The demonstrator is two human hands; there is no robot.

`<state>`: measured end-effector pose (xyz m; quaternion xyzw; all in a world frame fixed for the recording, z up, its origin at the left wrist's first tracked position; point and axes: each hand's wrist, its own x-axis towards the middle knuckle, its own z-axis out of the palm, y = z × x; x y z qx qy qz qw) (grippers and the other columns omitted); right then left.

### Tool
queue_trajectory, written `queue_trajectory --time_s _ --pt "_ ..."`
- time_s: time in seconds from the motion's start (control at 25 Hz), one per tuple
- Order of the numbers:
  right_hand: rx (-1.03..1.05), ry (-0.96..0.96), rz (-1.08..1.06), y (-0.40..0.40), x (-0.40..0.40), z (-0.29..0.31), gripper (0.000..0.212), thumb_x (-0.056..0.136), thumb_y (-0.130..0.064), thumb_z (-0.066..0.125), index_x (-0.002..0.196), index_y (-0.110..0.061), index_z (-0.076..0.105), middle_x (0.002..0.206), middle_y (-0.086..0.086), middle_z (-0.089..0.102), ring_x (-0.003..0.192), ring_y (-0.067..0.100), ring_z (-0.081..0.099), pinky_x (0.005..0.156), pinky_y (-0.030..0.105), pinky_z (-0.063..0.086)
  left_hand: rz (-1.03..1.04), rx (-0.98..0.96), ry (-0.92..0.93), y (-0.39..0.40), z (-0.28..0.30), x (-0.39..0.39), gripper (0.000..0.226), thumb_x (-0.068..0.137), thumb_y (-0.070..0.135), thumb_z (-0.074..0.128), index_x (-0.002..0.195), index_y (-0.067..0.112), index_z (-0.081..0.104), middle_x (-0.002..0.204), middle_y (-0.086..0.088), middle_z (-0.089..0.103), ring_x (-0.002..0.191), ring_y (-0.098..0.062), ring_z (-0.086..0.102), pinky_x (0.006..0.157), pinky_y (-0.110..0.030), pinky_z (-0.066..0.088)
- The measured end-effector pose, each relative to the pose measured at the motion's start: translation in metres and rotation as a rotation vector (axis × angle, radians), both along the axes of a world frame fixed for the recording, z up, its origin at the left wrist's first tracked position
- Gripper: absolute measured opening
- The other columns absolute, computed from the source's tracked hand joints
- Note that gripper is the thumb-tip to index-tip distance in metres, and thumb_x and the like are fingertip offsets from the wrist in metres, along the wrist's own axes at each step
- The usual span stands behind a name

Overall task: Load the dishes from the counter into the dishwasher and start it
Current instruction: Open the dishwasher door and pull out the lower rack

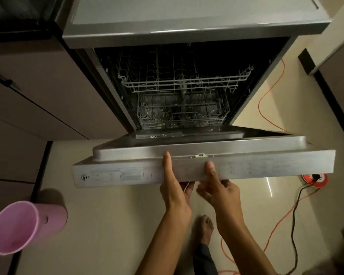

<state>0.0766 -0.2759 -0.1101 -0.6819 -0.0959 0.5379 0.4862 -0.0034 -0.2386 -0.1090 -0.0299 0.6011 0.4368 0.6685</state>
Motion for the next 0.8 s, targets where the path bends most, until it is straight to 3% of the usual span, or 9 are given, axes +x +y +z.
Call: queue_trajectory --time_s 0.12,0.24,0.28,0.36,0.4,0.44,0.52,0.6,0.8 --pt "-0.145 -0.319 0.325 -0.042 0.001 0.003 0.024 0.090 -0.036 0.063 0.081 -0.014 0.067 0.069 0.002 0.068 0.067 0.013 0.066 0.059 0.025 0.055 -0.199 -0.117 0.047 -0.043 0.000 -0.021 0.046 0.079 0.055 0.065 0.105 0.018 0.060 0.105 -0.012 0.072 0.094 -0.024 0.071 0.079 -0.033 0.055" --pt "-0.028 -0.658 0.462 -0.046 0.008 0.008 0.011 0.090 -0.033 0.062 0.085 -0.024 0.063 0.077 -0.006 0.065 0.075 0.002 0.061 0.064 0.019 0.050 -0.514 -0.093 0.279 -0.072 0.013 -0.037 0.028 0.087 0.037 0.064 0.090 0.010 0.072 0.083 -0.005 0.076 0.084 -0.020 0.073 0.079 -0.032 0.057" --pt "0.043 -0.800 0.487 -0.037 0.011 0.006 0.013 0.090 -0.036 0.059 0.096 -0.025 0.062 0.092 -0.010 0.064 0.086 0.001 0.060 0.073 0.019 0.050 -0.539 0.016 0.432 -0.071 0.018 -0.042 0.022 0.088 0.032 0.065 0.084 0.012 0.074 0.079 -0.001 0.076 0.082 -0.016 0.072 0.075 -0.027 0.056" --pt "0.131 -1.071 0.617 -0.014 0.017 -0.007 0.035 0.091 -0.040 0.054 0.121 -0.023 0.058 0.124 -0.004 0.059 0.116 0.010 0.054 0.099 0.035 0.047 -0.535 0.340 0.791 -0.054 0.023 -0.052 0.015 0.089 0.033 0.064 0.085 0.021 0.072 0.082 0.008 0.073 0.080 -0.003 0.068 0.068 -0.014 0.051" --pt "0.132 -1.176 0.712 -0.001 0.020 -0.013 0.042 0.095 -0.042 0.049 0.130 -0.020 0.054 0.135 0.001 0.055 0.128 0.016 0.048 0.112 0.045 0.035 -0.589 0.489 0.964 -0.040 0.019 -0.056 0.015 0.090 0.035 0.062 0.093 0.023 0.071 0.092 0.012 0.072 0.085 0.002 0.065 0.073 -0.013 0.051" --pt "0.106 -1.243 0.806 0.010 0.020 -0.016 0.044 0.099 -0.045 0.042 0.133 -0.019 0.052 0.141 0.002 0.052 0.134 0.018 0.044 0.120 0.049 0.019 -0.701 0.601 1.107 -0.024 0.010 -0.059 0.021 0.093 0.037 0.059 0.104 0.024 0.069 0.106 0.014 0.069 0.097 0.004 0.062 0.087 -0.016 0.048" --pt "0.072 -1.322 0.937 0.020 0.019 -0.023 0.049 0.103 -0.048 0.025 0.128 -0.021 0.057 0.140 0.000 0.055 0.136 0.017 0.043 0.121 0.050 0.003 -0.957 0.674 1.308 0.001 -0.014 -0.063 0.038 0.098 0.041 0.050 0.126 0.019 0.062 0.130 0.007 0.060 0.122 -0.005 0.053 0.115 -0.025 0.021" --pt "0.086 -1.356 0.987 0.019 0.020 -0.027 0.050 0.104 -0.045 0.020 0.124 -0.024 0.061 0.139 -0.003 0.056 0.136 0.015 0.043 0.121 0.050 0.003 -1.080 0.720 1.464 0.004 -0.035 -0.063 0.045 0.101 0.045 0.041 0.127 0.016 0.063 0.132 0.000 0.062 0.127 -0.012 0.053 0.119 -0.030 0.006" --pt "-0.041 -1.204 1.134 -0.016 0.016 -0.044 0.048 0.103 -0.043 0.017 0.135 -0.027 0.050 0.150 -0.003 0.043 0.146 0.017 0.025 0.121 0.047 0.002 -1.069 0.639 1.426 -0.039 -0.064 -0.069 0.042 0.100 0.048 0.043 0.124 0.022 0.065 0.132 0.004 0.062 0.126 -0.011 0.054 0.115 -0.028 0.026"
